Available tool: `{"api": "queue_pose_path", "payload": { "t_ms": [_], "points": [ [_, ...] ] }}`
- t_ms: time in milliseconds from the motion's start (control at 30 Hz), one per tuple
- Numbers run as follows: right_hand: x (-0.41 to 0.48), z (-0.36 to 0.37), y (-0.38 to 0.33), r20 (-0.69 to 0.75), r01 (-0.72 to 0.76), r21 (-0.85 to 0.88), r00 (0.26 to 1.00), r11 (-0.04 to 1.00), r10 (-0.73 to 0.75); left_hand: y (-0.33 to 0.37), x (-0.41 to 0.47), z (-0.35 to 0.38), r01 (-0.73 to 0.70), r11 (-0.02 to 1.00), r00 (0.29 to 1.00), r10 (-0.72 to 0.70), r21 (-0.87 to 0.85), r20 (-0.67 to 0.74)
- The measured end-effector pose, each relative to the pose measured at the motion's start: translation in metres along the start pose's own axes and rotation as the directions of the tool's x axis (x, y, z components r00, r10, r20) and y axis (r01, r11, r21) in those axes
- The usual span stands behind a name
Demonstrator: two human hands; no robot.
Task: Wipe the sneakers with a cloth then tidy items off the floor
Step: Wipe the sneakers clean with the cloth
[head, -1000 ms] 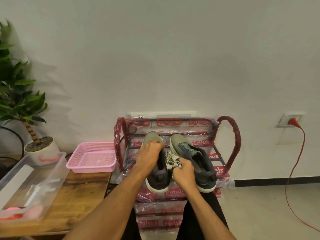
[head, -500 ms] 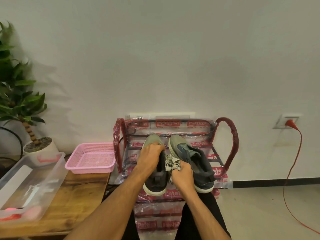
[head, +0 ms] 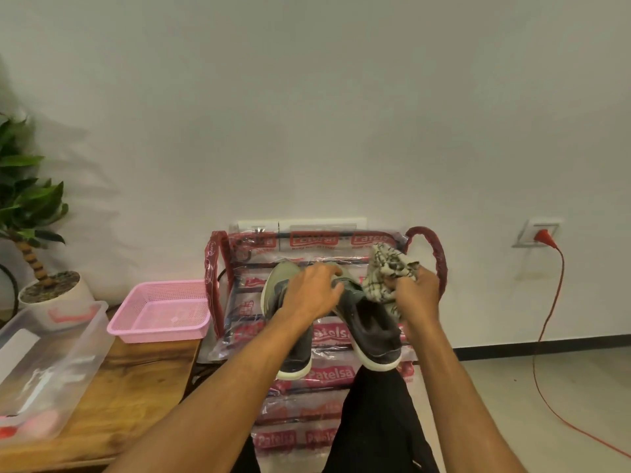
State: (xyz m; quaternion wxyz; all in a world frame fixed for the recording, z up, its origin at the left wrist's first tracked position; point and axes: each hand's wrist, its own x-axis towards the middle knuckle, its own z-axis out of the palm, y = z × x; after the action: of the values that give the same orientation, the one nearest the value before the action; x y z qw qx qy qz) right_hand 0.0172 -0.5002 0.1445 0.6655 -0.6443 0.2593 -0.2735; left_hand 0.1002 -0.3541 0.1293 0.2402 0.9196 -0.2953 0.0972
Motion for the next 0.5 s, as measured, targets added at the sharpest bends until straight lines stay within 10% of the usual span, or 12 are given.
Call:
{"api": "queue_pose_path", "payload": {
  "t_ms": [500],
  "points": [
    [0.03,-0.057,0.043,-0.076,0.036,-0.372,0.995,0.927,-0.069,0.046,0.03,0.068,-0.228,0.92,0.945,0.129,0.32,0.302]
  ]
}}
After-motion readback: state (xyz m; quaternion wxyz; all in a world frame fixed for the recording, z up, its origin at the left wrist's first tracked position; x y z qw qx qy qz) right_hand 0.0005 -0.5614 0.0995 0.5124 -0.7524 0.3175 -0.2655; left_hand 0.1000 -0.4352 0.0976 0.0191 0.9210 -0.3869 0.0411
